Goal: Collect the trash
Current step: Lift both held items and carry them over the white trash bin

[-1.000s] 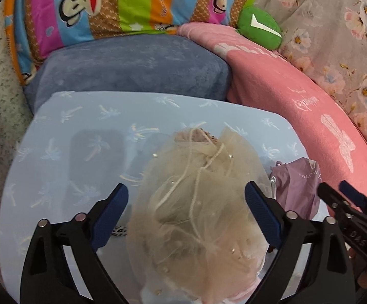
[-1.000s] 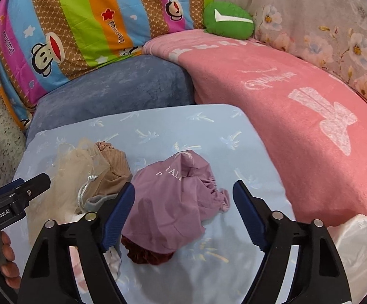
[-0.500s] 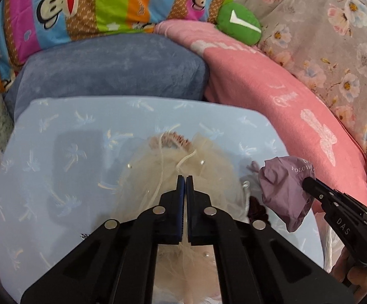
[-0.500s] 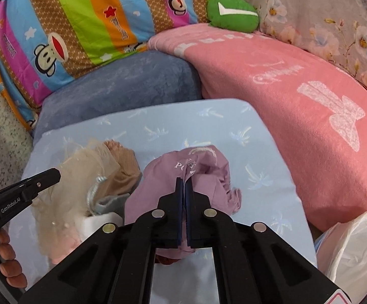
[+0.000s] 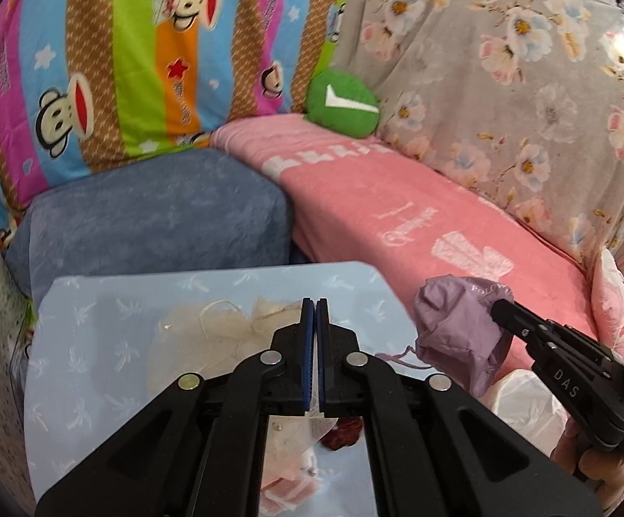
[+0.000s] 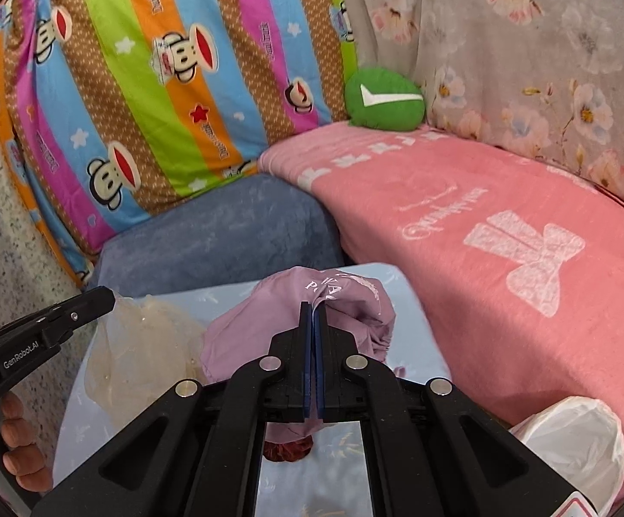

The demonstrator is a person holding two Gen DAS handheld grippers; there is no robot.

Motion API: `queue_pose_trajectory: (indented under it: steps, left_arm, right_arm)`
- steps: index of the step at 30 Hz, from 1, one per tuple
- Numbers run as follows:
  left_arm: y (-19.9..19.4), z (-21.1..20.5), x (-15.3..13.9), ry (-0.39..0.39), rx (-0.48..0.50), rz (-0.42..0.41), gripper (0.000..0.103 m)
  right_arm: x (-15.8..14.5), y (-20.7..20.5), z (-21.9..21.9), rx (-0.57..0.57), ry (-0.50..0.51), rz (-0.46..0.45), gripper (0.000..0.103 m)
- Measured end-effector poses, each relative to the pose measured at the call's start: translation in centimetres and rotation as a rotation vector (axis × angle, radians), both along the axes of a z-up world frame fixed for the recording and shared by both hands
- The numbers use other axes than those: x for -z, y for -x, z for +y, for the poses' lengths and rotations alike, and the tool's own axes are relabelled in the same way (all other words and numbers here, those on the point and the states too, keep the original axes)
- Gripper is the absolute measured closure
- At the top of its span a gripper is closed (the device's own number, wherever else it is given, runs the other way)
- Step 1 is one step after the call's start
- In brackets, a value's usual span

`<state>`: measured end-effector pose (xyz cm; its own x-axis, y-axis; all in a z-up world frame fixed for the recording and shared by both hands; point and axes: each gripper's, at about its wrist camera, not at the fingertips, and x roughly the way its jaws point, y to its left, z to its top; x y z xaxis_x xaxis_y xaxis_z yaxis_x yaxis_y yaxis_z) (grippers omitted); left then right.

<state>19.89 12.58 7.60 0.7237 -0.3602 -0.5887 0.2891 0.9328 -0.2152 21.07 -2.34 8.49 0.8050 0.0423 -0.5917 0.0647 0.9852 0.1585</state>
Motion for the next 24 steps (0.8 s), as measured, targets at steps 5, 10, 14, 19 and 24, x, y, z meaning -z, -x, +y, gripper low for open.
queue_pose_trajectory:
  steps: [5,10,14,19,24]
  left_arm:
    - [1.5,-2.5,-2.5,0.018,0.055,-0.049,0.102]
    - [3.0,-5.8,-4.5,0.039,0.123,-0.090,0.102]
    - [4.4,-8.8,-5.6,0.055,0.183,-0.109,0.102]
    - [5.9,-13.6,-6.0,0.056,0.268,-0.110,0.102]
    - [7.5,-18.7,-5.5,0.044,0.360,-0.089,0.102]
  right_arm:
    - [-1.9,2.3,-2.3,0.030,-0.003,-0.040,0.102]
    - [-3.2,5.1,-6.1,0.088,-0.012,-0.073,0.102]
    - [-3.7,7.3,-9.1,0.138,-0.014,-0.086,0.102]
    - [-3.5,10.3,-13.4,0.208,-0.007,-0.084,0.102]
    - [-2.4,13.1,-17.6,0.274,-0.009,-0.056,0.102]
